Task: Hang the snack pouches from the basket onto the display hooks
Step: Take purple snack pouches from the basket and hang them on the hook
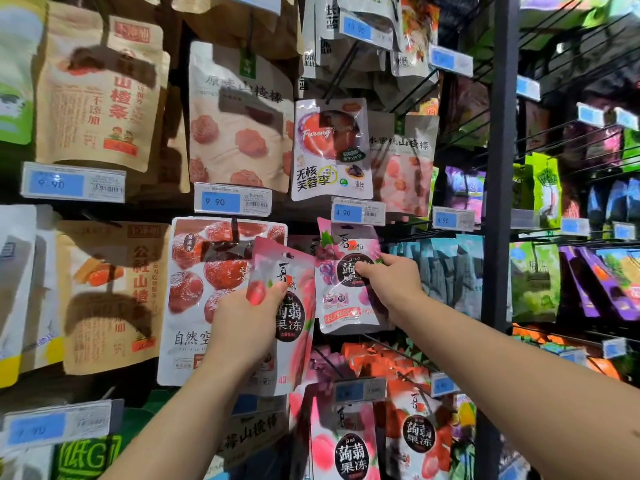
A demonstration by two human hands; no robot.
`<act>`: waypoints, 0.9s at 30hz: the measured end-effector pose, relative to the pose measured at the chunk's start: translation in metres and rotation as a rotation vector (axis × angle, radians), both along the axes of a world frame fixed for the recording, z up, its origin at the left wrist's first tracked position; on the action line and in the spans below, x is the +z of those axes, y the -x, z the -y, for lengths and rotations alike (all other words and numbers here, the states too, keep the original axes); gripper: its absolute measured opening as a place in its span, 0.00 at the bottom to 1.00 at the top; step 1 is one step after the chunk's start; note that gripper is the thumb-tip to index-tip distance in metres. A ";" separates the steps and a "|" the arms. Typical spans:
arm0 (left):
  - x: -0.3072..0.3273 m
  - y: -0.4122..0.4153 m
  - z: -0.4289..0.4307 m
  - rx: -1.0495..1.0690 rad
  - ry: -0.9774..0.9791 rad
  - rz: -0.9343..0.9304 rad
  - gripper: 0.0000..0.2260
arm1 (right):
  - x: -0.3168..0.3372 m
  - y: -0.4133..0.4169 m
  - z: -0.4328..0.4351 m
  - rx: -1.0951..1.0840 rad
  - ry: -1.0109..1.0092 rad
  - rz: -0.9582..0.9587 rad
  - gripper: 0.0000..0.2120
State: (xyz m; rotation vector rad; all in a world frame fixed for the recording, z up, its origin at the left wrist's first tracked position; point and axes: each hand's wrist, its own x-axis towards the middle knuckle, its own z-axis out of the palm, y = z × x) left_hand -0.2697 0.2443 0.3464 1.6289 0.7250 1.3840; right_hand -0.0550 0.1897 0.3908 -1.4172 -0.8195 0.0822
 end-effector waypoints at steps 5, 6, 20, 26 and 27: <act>-0.002 0.004 -0.001 0.001 -0.014 -0.003 0.27 | 0.001 -0.004 0.007 0.014 0.022 -0.010 0.16; -0.003 0.004 -0.002 -0.003 -0.007 0.004 0.28 | 0.002 -0.004 0.008 0.015 0.037 -0.016 0.16; 0.004 0.006 -0.030 0.145 -0.098 -0.016 0.27 | -0.019 -0.028 -0.097 -0.122 0.157 0.122 0.30; 0.012 0.001 -0.041 0.130 -0.120 -0.012 0.22 | -0.012 -0.042 -0.142 -0.232 0.389 0.221 0.32; 0.012 0.000 -0.042 0.118 -0.122 -0.005 0.21 | -0.012 -0.043 -0.144 -0.265 0.423 0.231 0.33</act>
